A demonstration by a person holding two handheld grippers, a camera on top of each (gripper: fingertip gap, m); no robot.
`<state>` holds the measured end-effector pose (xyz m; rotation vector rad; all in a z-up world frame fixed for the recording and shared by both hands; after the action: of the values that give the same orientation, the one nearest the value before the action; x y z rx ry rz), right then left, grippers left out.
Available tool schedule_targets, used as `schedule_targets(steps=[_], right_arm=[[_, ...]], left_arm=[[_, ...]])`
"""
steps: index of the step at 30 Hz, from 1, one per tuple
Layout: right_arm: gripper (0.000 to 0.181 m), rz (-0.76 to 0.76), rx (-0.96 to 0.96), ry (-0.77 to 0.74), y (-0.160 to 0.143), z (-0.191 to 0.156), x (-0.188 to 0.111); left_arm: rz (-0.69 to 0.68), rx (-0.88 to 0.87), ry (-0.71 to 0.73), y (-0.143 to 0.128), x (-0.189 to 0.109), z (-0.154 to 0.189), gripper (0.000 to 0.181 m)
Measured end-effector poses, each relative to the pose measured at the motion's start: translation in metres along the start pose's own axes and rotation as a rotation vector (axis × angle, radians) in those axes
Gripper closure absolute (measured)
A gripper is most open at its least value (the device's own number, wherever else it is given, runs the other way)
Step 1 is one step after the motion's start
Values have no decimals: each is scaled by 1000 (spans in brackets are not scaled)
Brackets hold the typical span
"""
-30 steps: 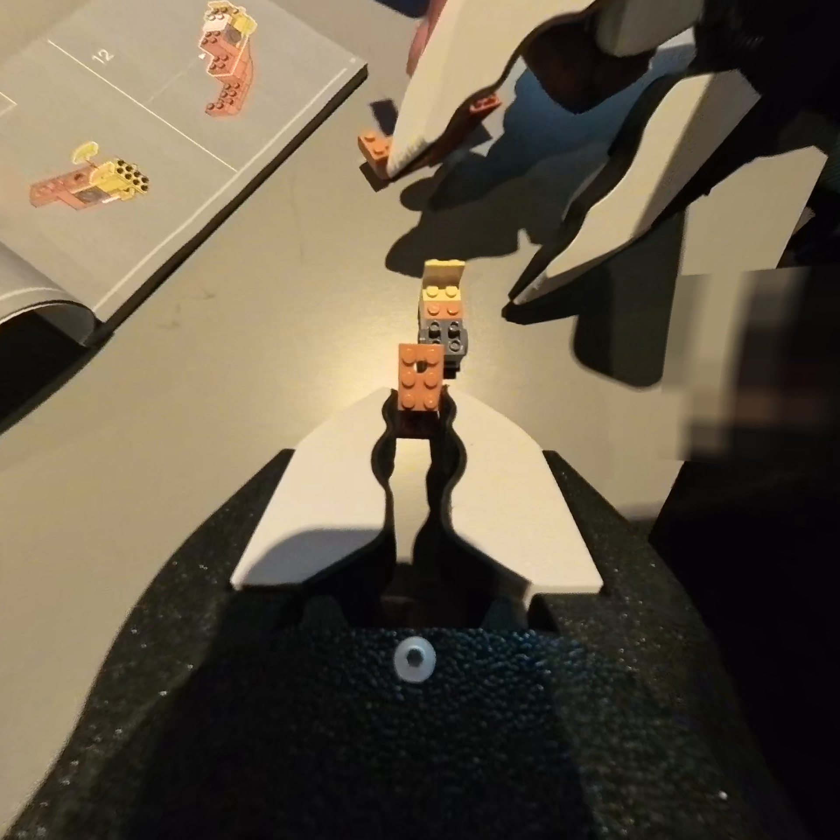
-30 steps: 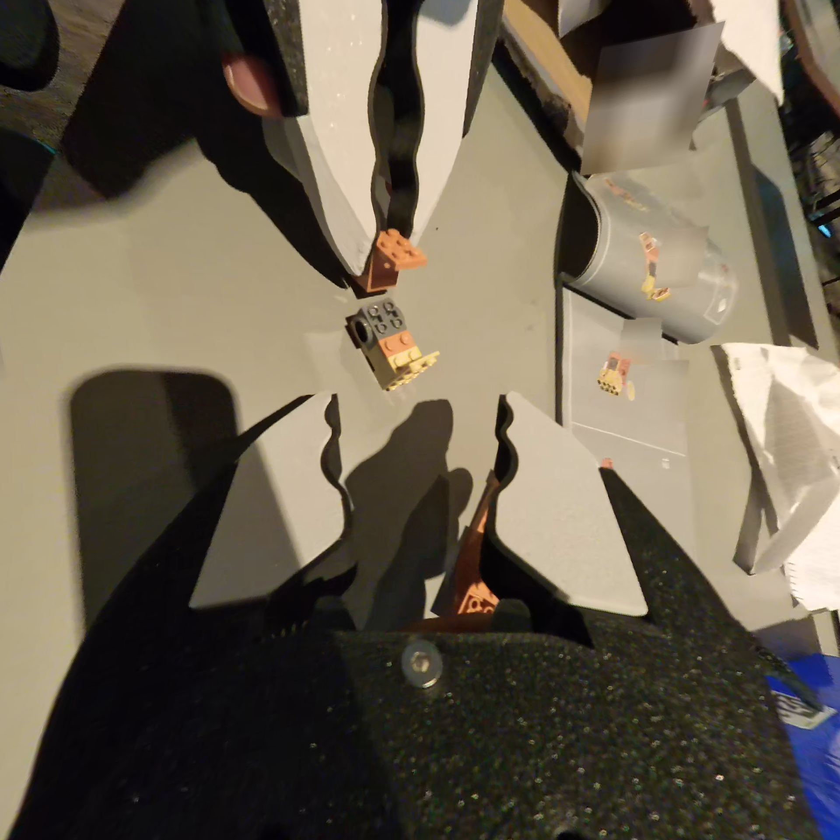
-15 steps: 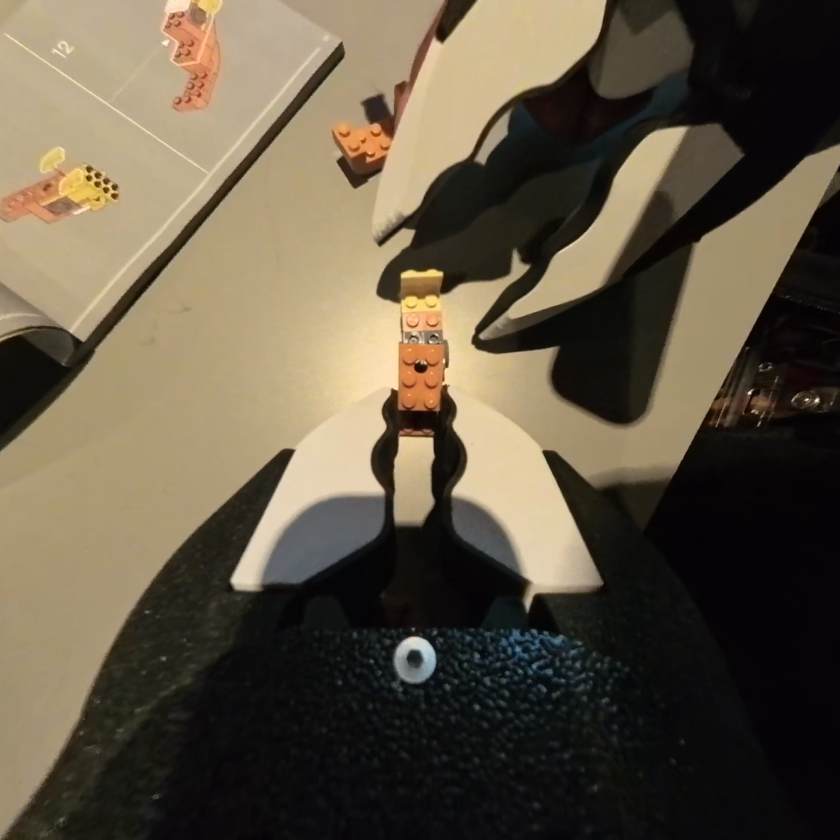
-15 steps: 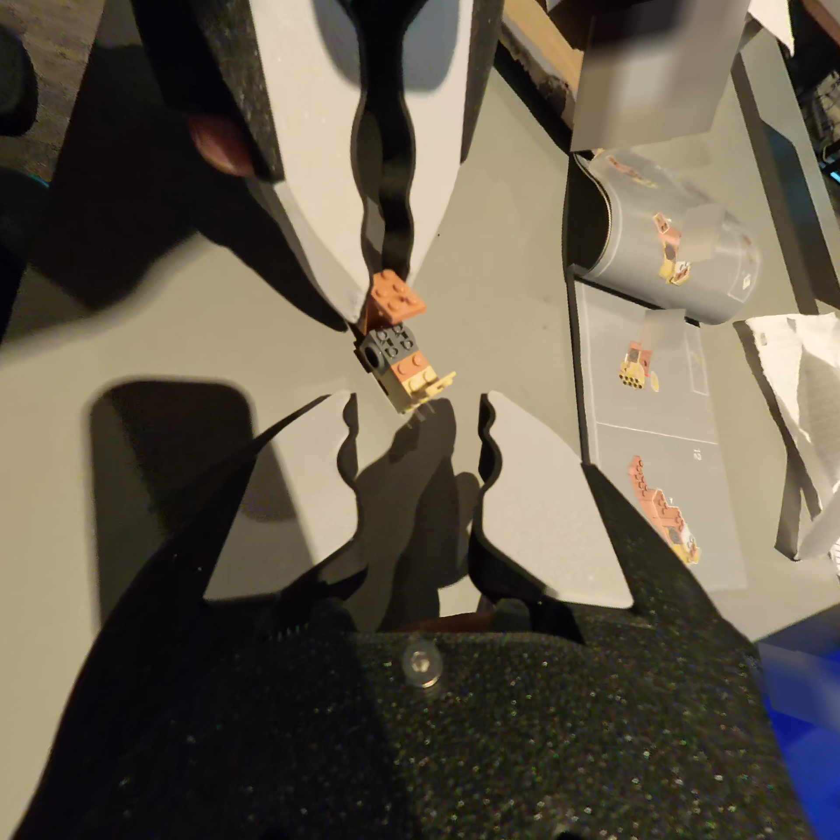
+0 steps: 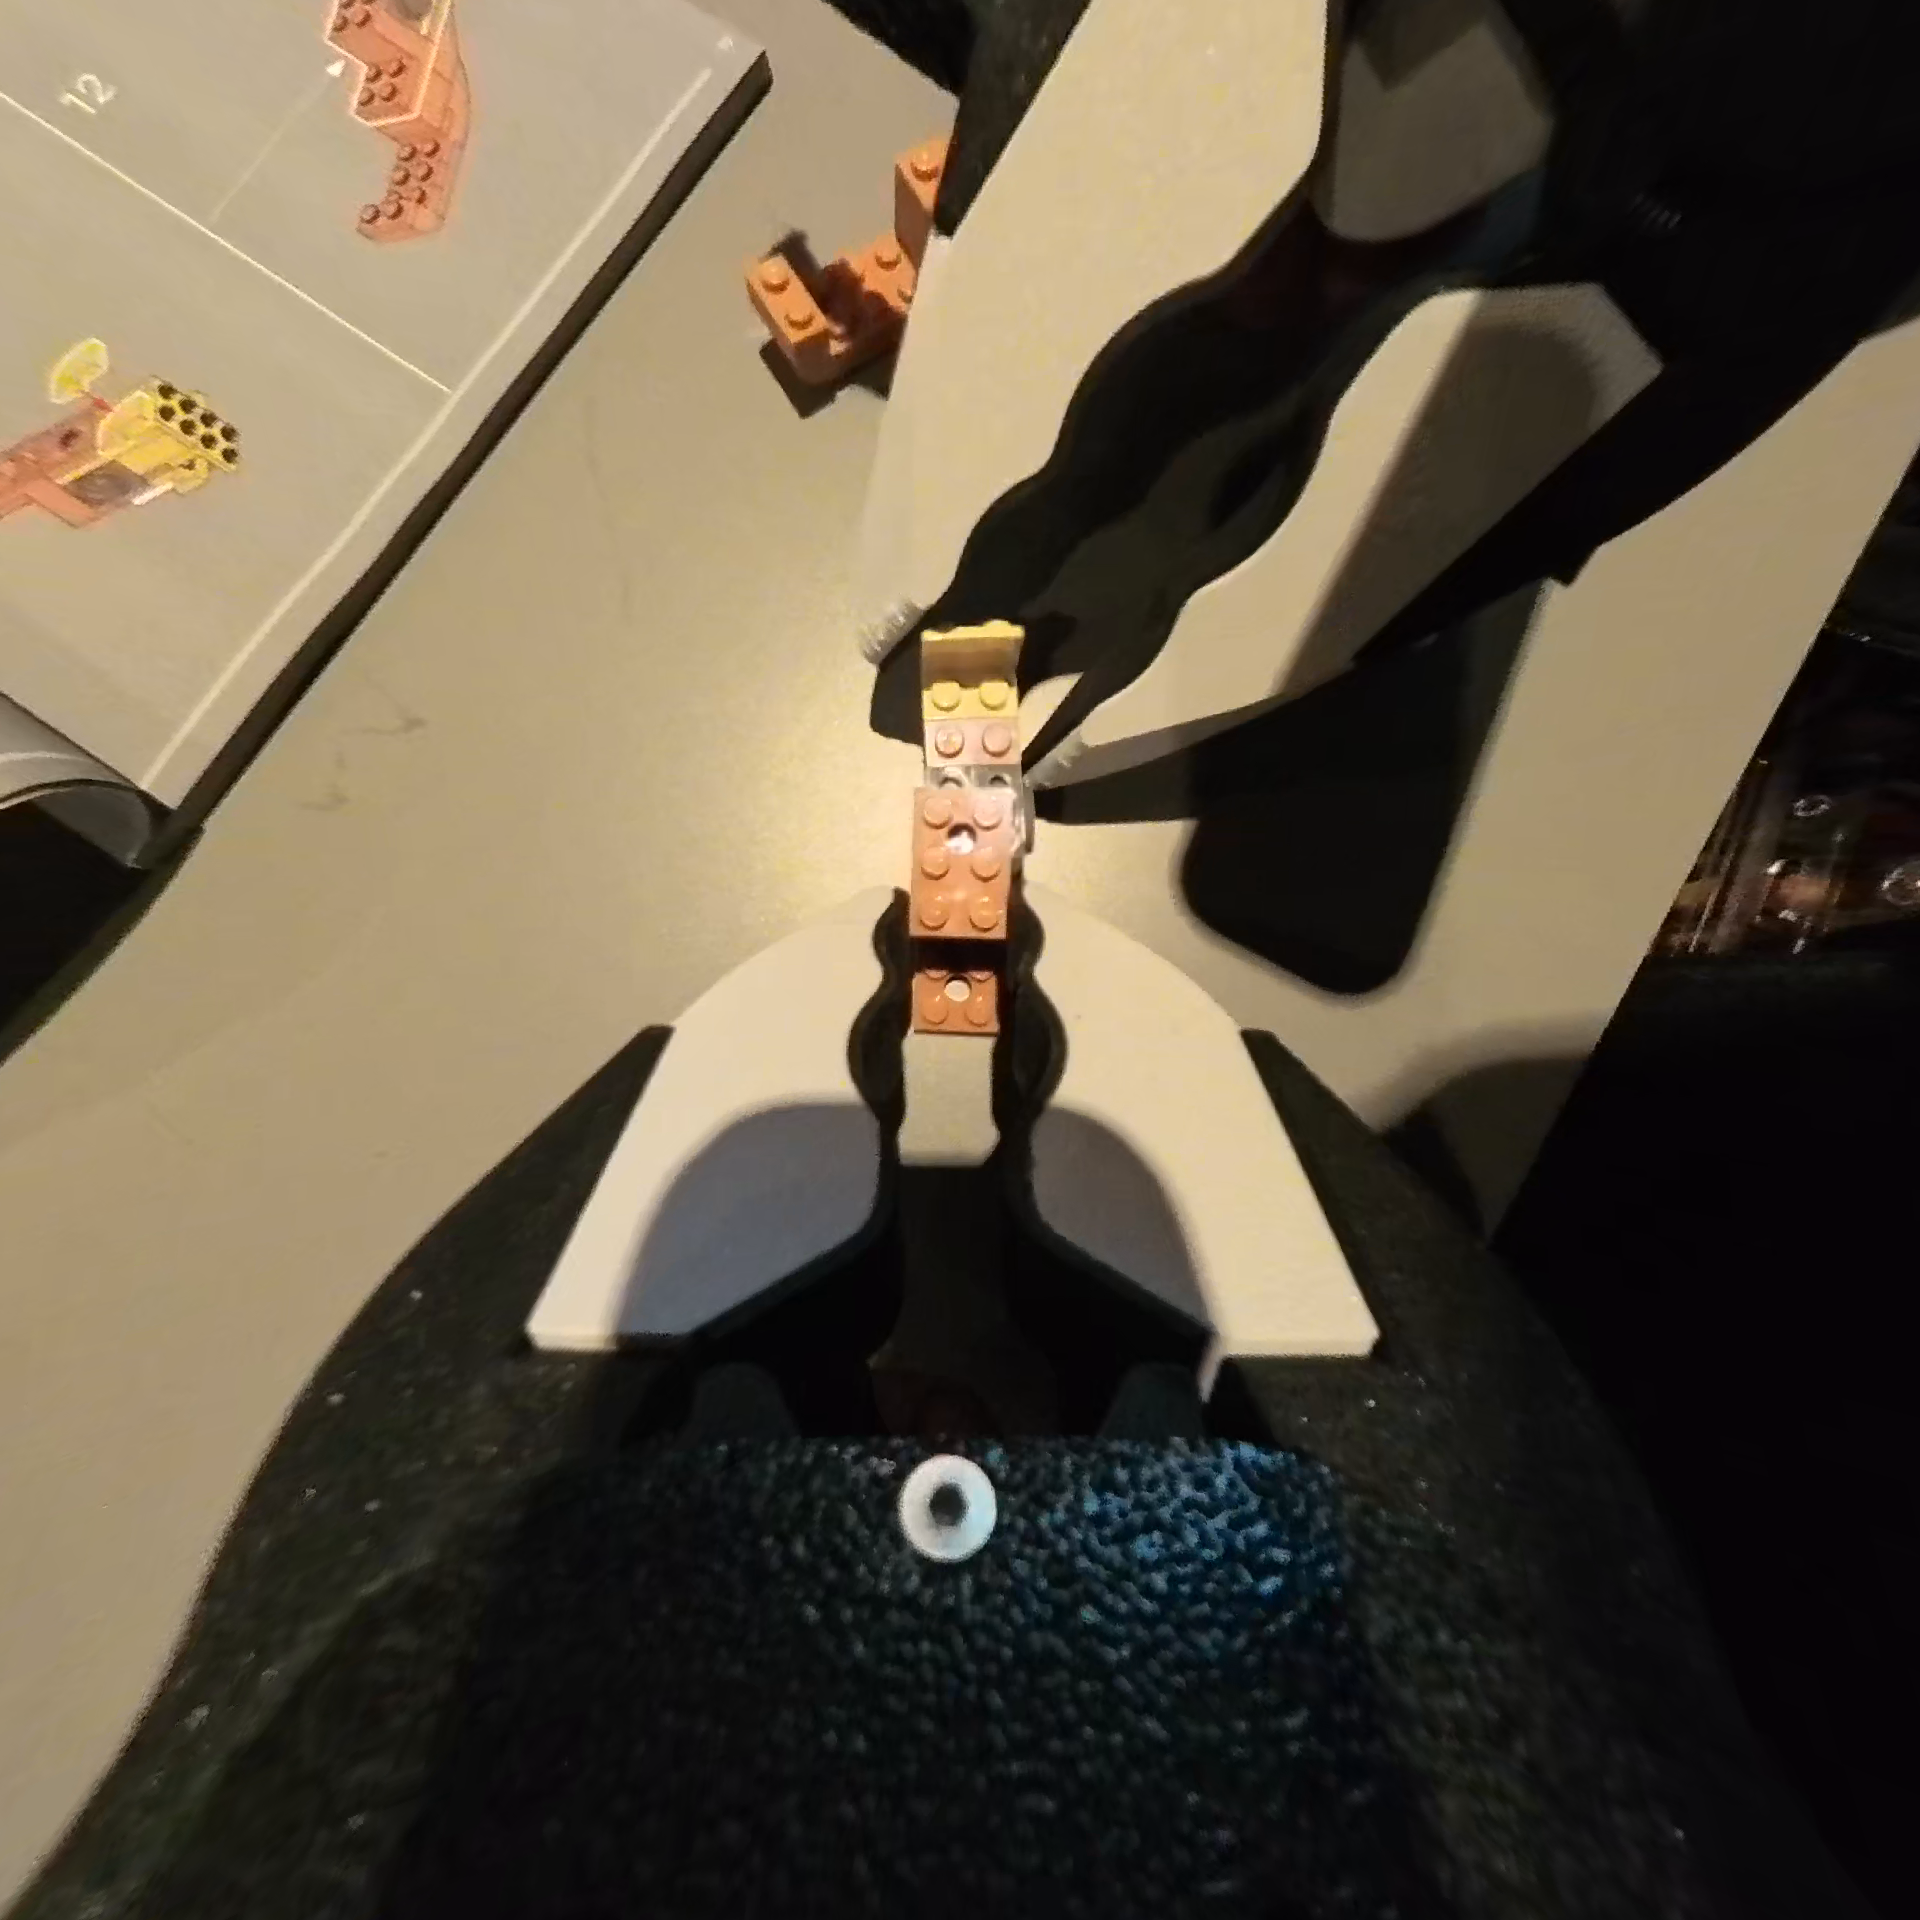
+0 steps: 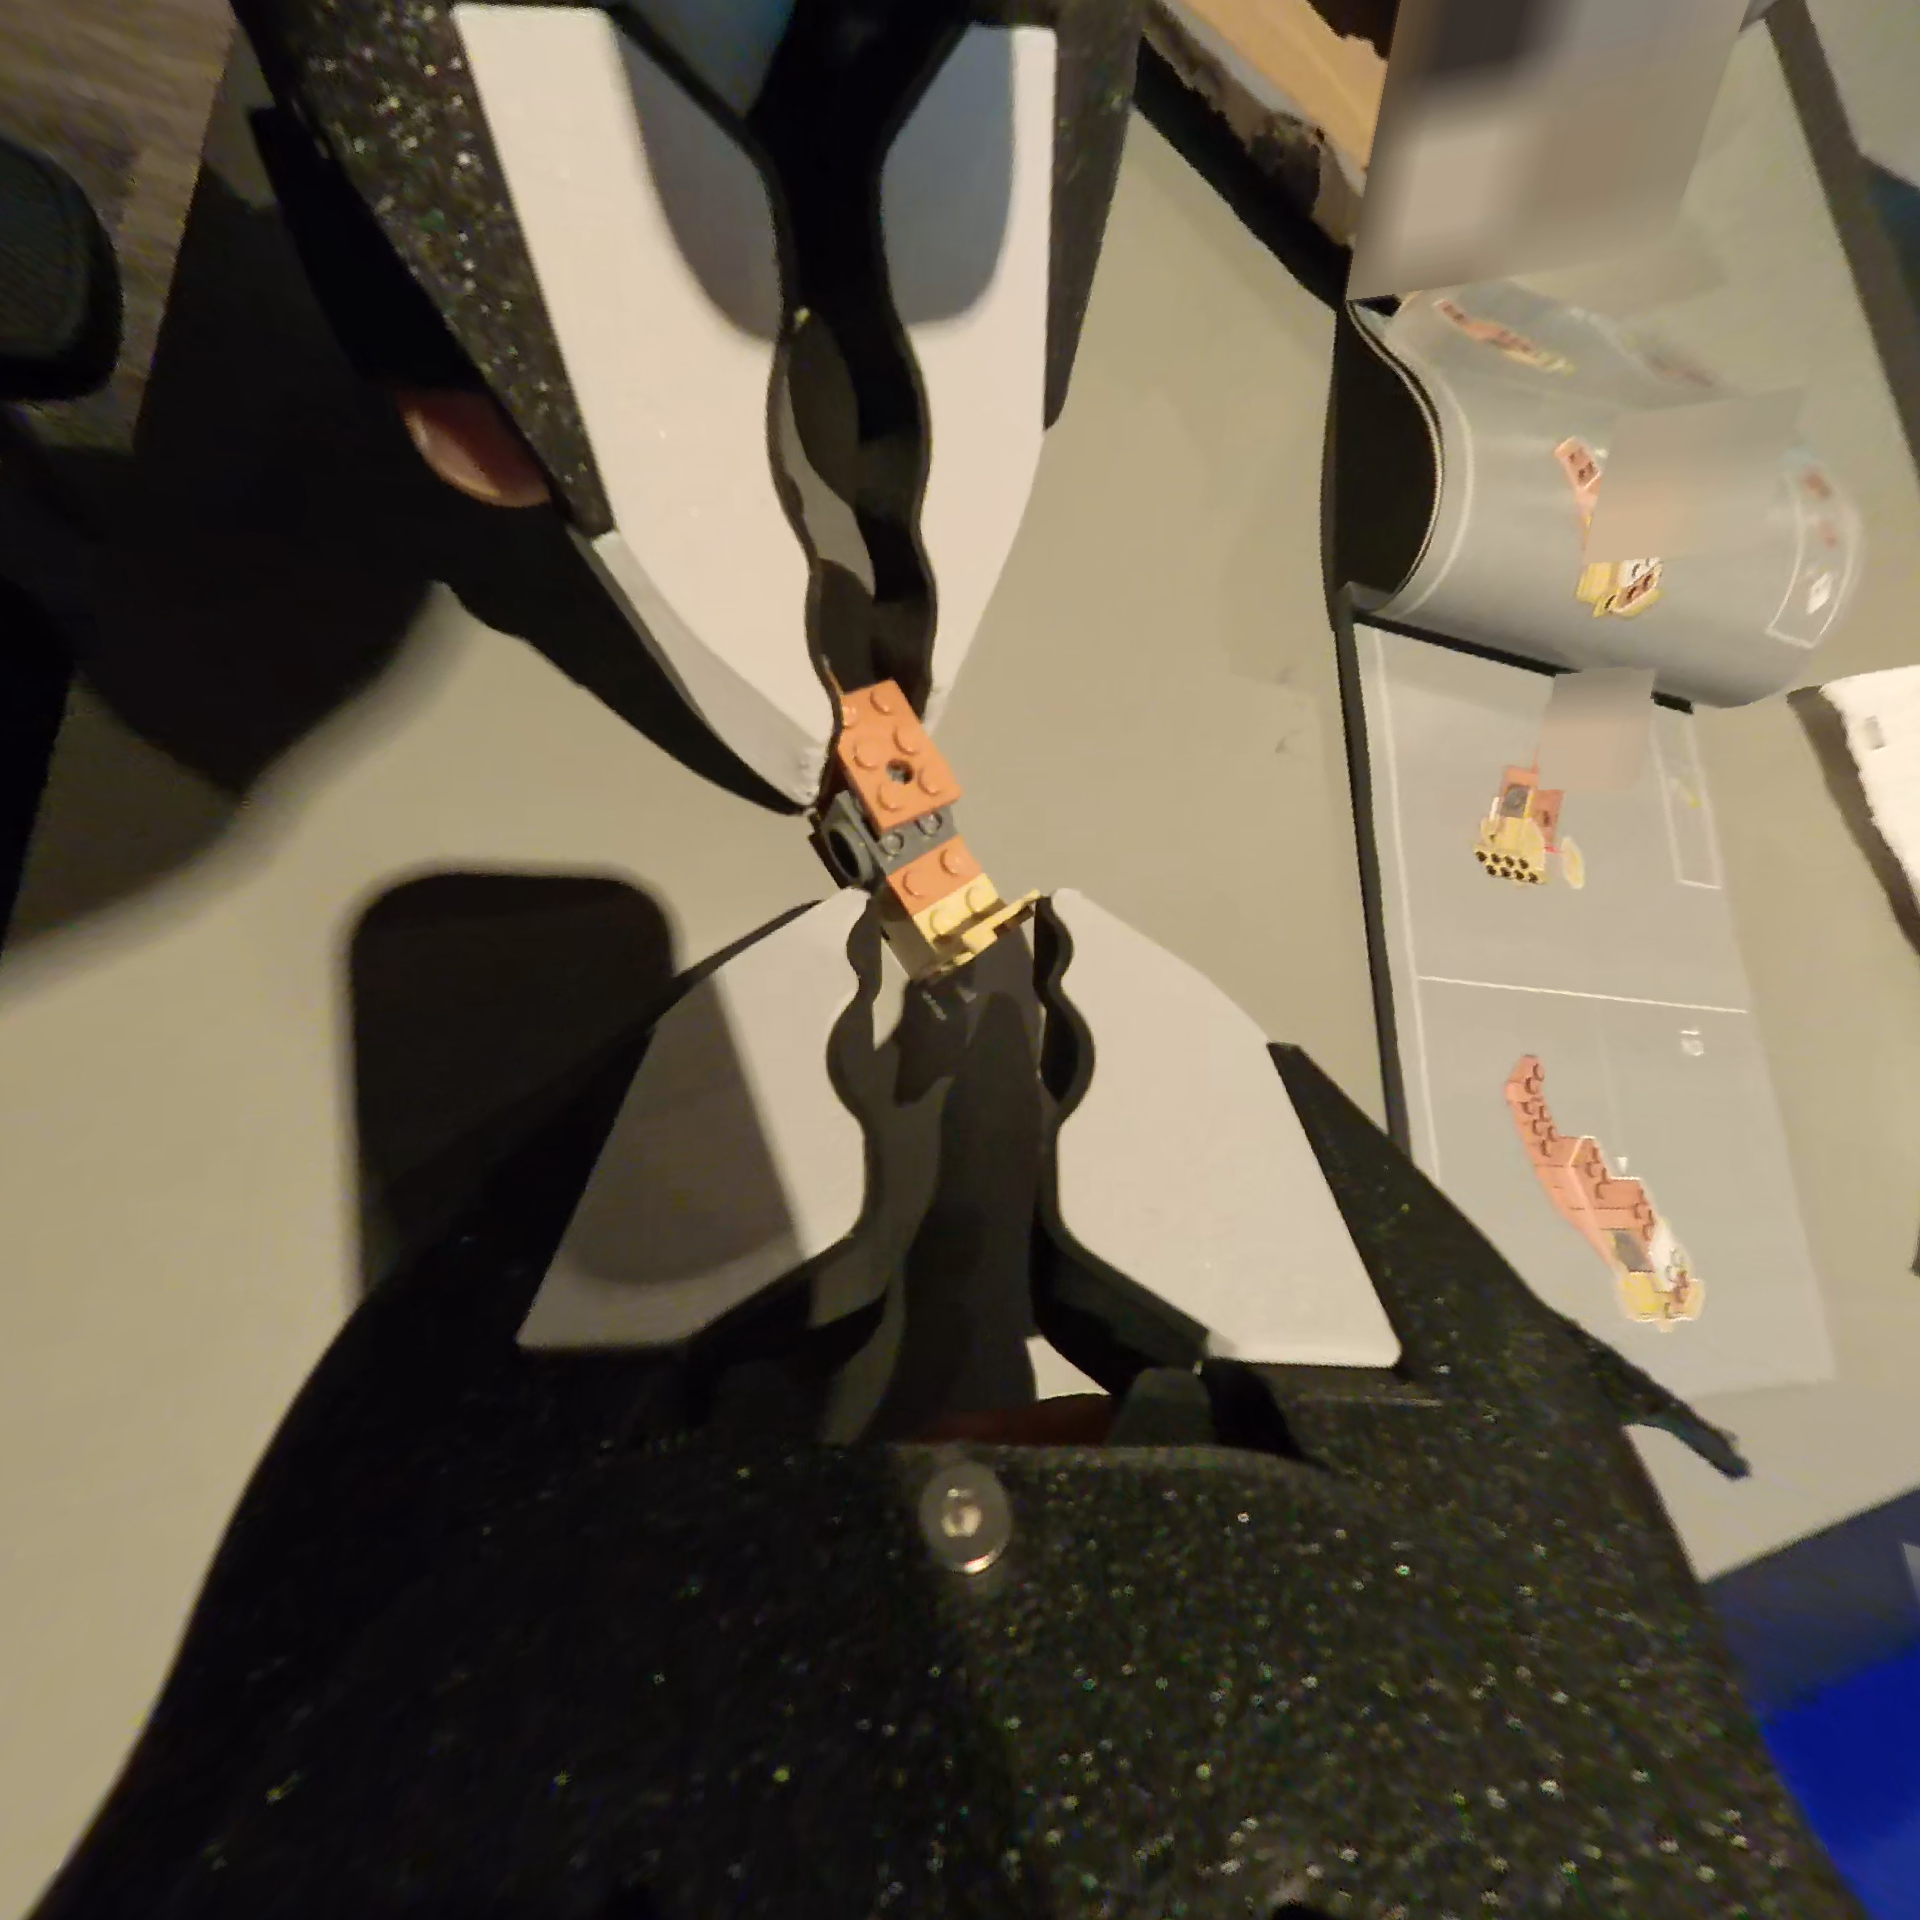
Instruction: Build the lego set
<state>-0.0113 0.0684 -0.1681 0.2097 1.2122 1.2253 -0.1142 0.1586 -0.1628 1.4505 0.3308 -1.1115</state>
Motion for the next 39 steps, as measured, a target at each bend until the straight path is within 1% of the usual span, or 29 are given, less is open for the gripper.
schedule_targets(steps=[7, 21, 39], right_arm=[[156, -6, 50, 24, 0, 1, 0], [158, 1, 91, 28, 0, 3, 0], [161, 18, 109, 60, -1, 8, 0]], left_arm=[[42, 1, -34, -1, 2, -1, 164], [59, 6, -25, -4, 6, -3, 164], [57, 160, 22, -4, 7, -5, 163]])
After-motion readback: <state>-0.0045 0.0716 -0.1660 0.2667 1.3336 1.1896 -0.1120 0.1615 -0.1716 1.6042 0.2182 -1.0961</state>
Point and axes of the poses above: each gripper's, where its closed fingertips meet, x out along the fingers, y out of its top, z = x × y across the jaws, the point moved 9 cm from there along -x, back along the fingers, and after that the axes turned 10 degrees about -y, right-handed, at the moved point
